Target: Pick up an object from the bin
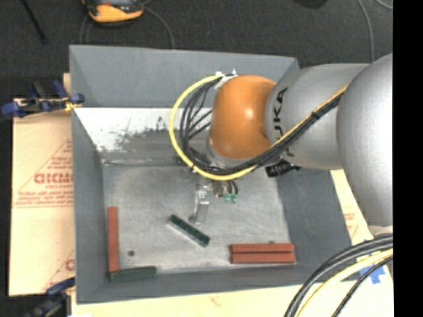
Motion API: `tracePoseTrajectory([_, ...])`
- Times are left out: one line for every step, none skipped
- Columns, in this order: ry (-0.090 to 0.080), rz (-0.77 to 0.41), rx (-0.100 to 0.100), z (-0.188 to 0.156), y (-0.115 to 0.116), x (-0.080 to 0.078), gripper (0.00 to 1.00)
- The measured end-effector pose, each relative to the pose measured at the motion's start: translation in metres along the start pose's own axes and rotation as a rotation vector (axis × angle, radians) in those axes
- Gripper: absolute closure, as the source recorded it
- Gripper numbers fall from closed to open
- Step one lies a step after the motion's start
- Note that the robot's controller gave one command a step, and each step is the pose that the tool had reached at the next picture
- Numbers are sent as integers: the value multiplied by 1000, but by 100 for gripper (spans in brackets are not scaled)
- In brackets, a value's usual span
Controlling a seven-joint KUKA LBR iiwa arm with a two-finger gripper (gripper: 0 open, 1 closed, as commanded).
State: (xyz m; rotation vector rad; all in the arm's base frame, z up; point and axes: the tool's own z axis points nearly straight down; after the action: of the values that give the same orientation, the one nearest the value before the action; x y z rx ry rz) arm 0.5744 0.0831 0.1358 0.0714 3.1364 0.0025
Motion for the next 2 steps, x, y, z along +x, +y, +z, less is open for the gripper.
tracePoseTrajectory([1,-107,2,26,-7,25,0])
tracePoseTrajectory([1,122,1,11,0,36,0])
